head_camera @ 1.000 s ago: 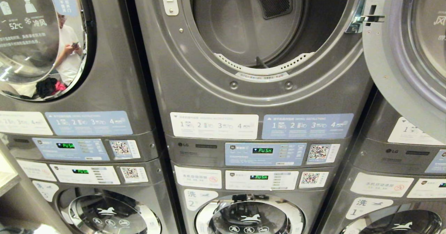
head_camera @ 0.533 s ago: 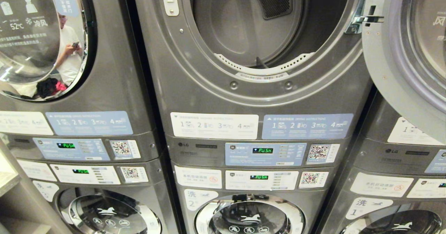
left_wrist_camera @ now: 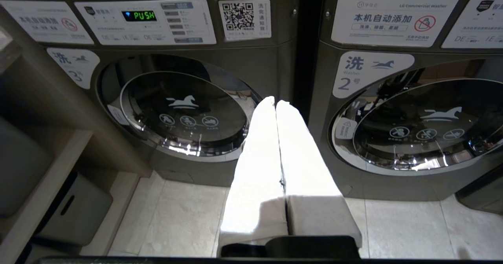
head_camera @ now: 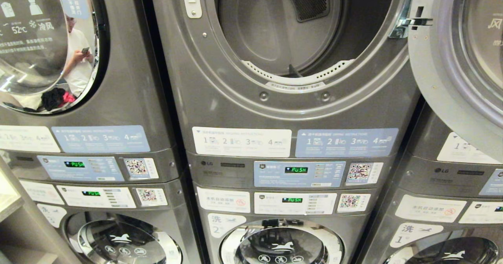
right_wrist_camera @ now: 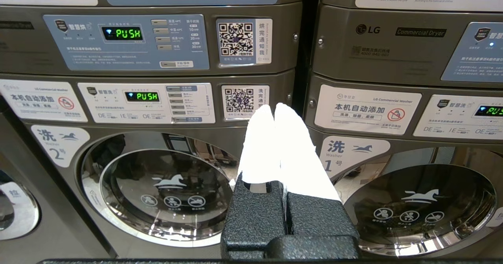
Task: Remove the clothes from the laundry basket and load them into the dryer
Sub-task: Open the dryer, then take the clothes out of the basket
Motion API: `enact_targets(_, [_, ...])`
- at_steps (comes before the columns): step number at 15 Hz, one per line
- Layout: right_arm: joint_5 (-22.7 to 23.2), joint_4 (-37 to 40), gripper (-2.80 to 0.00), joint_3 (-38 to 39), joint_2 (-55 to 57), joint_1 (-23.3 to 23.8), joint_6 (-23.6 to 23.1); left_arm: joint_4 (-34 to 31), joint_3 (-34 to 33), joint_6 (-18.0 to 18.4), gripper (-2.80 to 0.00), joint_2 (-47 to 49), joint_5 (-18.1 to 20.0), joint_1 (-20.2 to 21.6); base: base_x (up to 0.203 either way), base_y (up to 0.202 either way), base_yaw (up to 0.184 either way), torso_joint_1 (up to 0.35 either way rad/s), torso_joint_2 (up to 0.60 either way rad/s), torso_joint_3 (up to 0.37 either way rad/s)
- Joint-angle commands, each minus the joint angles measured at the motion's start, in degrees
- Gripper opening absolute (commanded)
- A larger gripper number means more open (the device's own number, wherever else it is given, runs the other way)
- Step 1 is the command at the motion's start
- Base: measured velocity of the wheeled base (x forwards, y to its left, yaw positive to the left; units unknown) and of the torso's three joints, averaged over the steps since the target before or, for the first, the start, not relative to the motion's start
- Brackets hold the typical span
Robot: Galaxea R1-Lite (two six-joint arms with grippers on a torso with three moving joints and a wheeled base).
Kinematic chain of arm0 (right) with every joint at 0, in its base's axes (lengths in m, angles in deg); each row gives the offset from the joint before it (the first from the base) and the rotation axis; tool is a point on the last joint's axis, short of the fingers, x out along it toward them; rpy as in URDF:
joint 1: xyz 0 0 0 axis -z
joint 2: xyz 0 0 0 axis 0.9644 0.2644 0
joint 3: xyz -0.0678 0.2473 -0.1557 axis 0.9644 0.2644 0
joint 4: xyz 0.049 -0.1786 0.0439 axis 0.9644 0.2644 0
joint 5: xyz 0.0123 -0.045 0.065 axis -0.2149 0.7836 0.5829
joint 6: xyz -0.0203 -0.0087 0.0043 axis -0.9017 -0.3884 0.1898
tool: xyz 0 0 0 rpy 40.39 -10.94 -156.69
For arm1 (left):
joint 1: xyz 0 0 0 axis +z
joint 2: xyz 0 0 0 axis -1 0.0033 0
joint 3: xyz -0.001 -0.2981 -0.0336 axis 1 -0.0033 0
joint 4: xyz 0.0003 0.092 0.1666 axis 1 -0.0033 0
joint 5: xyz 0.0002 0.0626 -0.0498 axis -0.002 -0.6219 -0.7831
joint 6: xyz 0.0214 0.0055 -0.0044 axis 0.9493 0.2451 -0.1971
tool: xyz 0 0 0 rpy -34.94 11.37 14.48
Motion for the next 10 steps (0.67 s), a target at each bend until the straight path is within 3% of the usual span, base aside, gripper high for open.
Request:
enact_targets(1, [0.00,0.01,-2.80,0.00,0.07,0.00,0.03,0.08,-0.25,0.17,-2.80,-0.53,0.06,-1.51,0.000,0.000,0.000,0.000,0.00,0.000])
enact_targets(4, [0.00,0.01,-2.80,0.00,0.07,0.00,0.03,-0.37,-0.14,-0.14,-2.80,-2.06,0.02,-11.93,0.000,0.000,0.000,0.000,0.00,0.000])
enact_targets(8, [-0.06,0.01,-2.80,0.00,0.07,0.00,-0.32,-0.24,-0.19,-0.90,-2.80,-14.90,-0.07,-11.21,0.000,0.000,0.000,0.000,0.00,0.000])
enact_targets(10, [-0.09,0.01,-2.80,0.00,0.07,0.00,0.30,-0.10,-0.31,-2.08,-2.80,-16.70,-0.26,-10.69,0.000,0.000,0.000,0.000,0.00,0.000])
